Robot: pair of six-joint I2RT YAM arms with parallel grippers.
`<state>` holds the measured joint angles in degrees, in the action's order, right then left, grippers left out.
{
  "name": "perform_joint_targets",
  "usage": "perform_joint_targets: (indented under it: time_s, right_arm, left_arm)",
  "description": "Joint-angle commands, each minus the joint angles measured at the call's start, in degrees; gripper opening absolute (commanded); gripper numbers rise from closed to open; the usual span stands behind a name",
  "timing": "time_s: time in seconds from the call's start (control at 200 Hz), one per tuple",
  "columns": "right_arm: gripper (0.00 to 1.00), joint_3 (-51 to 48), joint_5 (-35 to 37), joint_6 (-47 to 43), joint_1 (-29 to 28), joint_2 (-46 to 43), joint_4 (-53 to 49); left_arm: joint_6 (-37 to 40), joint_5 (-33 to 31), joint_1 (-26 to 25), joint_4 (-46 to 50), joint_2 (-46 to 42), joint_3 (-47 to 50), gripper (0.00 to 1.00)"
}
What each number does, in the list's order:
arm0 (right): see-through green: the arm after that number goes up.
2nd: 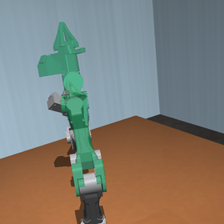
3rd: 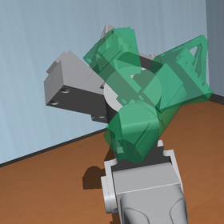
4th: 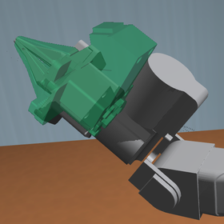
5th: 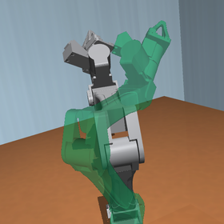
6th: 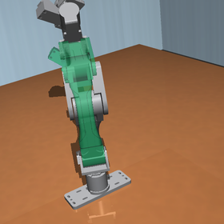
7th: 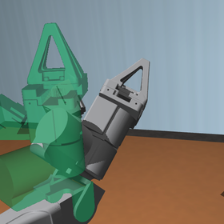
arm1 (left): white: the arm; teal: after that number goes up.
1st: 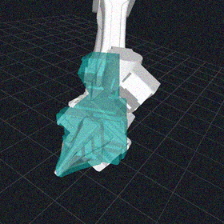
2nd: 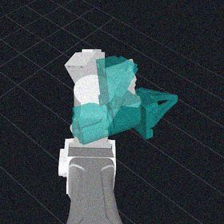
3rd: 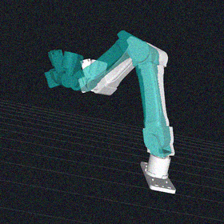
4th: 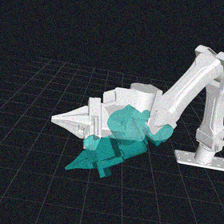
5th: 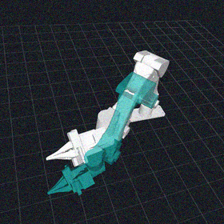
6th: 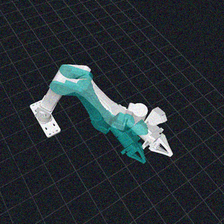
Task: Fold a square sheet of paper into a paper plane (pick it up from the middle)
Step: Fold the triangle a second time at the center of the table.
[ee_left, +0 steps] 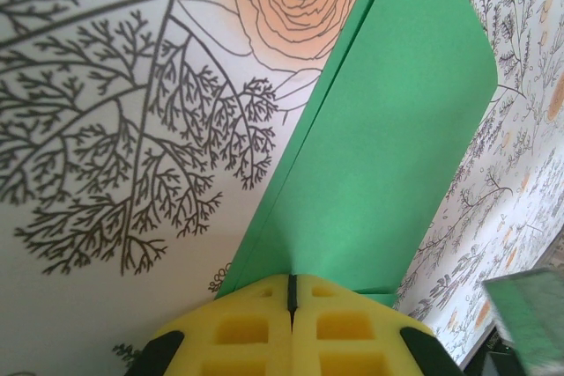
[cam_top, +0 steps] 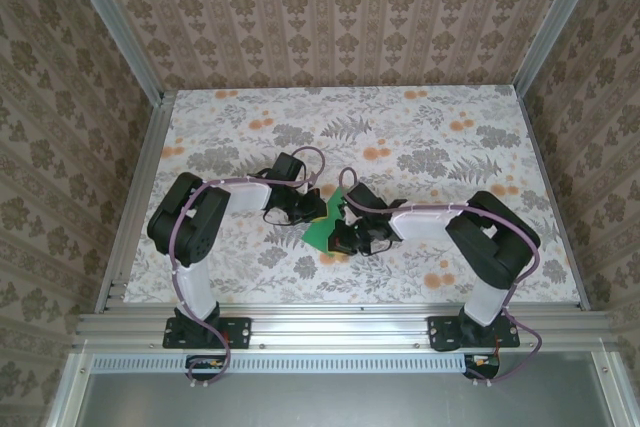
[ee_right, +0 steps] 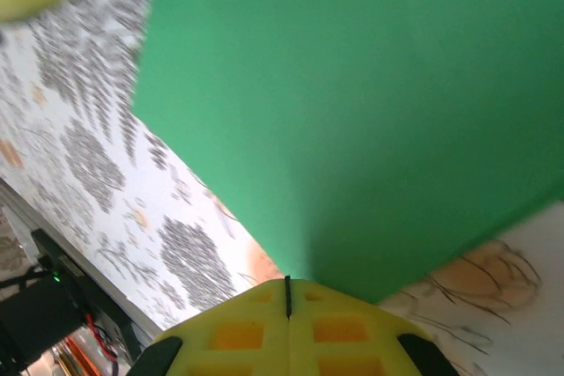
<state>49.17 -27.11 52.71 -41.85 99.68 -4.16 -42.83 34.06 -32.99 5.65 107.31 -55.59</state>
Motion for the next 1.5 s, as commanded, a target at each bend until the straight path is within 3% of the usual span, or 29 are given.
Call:
perform_joint_targets:
  time_s: [0.0,0.22,0.49,0.795,1.025,1.325,1.5]
  right_arm:
    - [0.07,5.6,2.5,-0.7,1.0,0.4,-0.8]
    - [0.06,8.3,4.3,-0.6,2.0,6.9,-0.1]
    - [0.06,2.9,2.5,1.8,2.2,10.1,4.8]
    - [0.06,-0.4,0.6,2.5,1.3,0.9,4.7]
    - [0.06,-4.7,0.8,3.8,-0.2,5.4,6.3]
    - [0.06,-3.4,1.2,1.6,-1.4,-2.0,1.5]
    - [0.06,-5.5,2.4,2.2,-1.9,2.6,2.3]
  left_arm:
    - [1.0,-3.9,-0.2,3.5,2.5,0.7,0.06]
    - [1.1,-4.3,-0.2,4.0,2.4,0.1,0.05]
    - [1.2,-4.2,-0.2,3.8,2.6,0.2,0.05]
    - [1.3,-4.4,-0.2,3.9,2.3,0.7,0.05]
    - [1.3,-4.4,-0.2,4.1,2.1,0.5,0.05]
    - [1.7,-4.7,-0.2,5.0,1.8,0.4,0.05]
    - [1.4,-4.7,-0.2,4.8,1.7,0.3,0.05]
